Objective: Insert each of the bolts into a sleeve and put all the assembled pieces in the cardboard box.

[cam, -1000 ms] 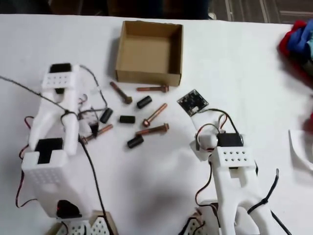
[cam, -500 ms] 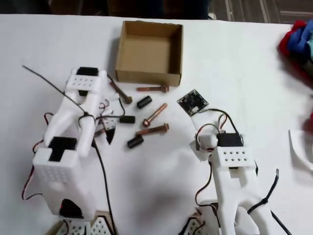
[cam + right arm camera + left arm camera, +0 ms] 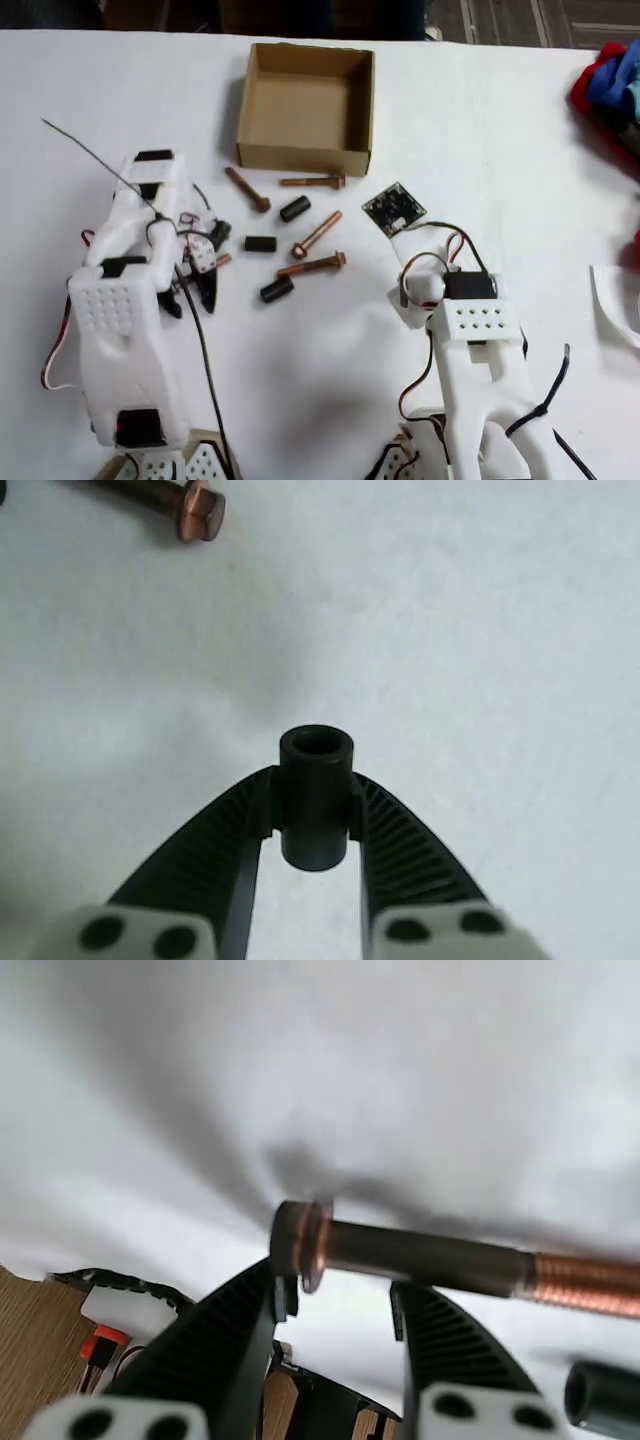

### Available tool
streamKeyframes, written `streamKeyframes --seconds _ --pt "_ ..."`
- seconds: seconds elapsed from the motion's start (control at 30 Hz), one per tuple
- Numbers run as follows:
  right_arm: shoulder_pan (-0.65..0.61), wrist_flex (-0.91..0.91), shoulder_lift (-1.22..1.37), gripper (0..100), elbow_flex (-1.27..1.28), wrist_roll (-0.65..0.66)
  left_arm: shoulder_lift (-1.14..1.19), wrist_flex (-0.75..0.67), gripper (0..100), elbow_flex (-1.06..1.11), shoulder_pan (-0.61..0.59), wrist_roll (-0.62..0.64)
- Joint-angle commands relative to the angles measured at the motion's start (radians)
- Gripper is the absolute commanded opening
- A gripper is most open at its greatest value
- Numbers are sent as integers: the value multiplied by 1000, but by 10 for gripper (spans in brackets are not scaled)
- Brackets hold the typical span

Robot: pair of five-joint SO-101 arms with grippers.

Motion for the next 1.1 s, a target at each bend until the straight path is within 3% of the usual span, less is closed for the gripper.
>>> streamKeyframes --seconds 0.0,0.3,0.77,1.07 --pt "7 -13 -38 22 -6 -5 5 2 207 -122 -28 6" --pt "7 -12 -38 22 -6 -5 5 2 204 -291 -28 8" --pt "7 -12 -38 22 -6 -5 3 2 206 -311 -26 12" --pt "2 -15 -38 22 -6 -5 -23 3 207 -338 11 123"
